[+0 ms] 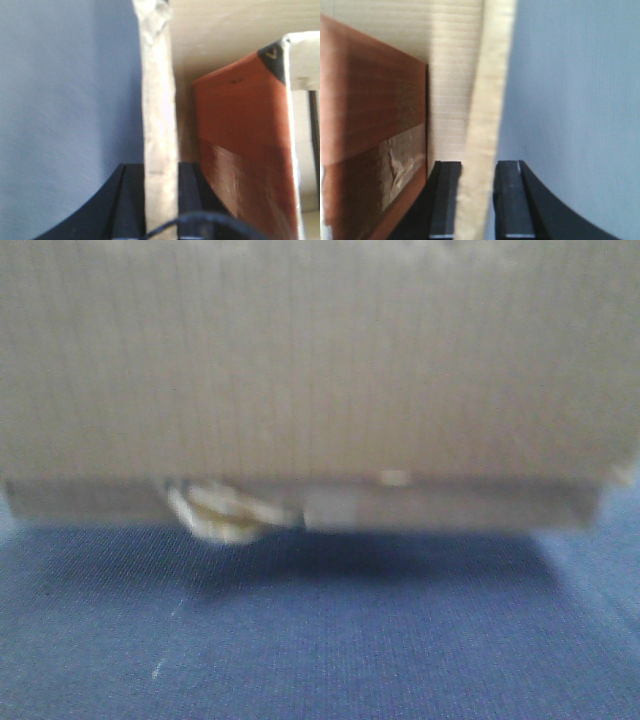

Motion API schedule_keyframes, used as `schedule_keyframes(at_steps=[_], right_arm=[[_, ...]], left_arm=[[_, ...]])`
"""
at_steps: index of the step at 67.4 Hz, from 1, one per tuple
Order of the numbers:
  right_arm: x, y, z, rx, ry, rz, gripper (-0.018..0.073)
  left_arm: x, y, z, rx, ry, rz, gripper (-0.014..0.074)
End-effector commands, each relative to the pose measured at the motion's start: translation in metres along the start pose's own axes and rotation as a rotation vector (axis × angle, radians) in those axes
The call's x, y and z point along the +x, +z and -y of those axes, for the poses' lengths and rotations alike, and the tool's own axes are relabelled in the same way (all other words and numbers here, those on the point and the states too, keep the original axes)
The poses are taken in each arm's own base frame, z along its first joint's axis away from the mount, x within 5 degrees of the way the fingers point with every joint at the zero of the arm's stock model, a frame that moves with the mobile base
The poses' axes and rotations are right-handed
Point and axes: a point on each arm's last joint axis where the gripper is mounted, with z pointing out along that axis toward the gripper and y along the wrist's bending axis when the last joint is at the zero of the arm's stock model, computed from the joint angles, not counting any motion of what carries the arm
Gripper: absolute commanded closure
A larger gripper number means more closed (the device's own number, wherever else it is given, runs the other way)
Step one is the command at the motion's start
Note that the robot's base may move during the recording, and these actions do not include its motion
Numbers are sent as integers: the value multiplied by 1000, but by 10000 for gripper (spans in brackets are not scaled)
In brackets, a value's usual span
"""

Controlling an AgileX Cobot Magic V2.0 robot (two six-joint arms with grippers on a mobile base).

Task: Stack two boxes on right shelf middle
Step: 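Lift the two stacked boxes off the floor with both grippers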

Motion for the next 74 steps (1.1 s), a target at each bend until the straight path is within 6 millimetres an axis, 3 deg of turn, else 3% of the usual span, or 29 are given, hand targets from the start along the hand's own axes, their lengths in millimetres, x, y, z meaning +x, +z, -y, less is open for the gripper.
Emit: schedule_keyframes(at_steps=[1,11,23,74], right_arm=[[-6,-22,10,48,-5,144,717],[-9,-49,10,1,-4,280,717],[-10,-66,10,-29,-6,378,721],[-12,-66,9,-37,-7,397,721]], left_arm=[[-1,-32,-6,32,-12,113,707],[-6,-48,-13,30,-2,236,707],[-8,-47,-13,31,2,250,707],[-13,-49,-10,62,5,311,707]])
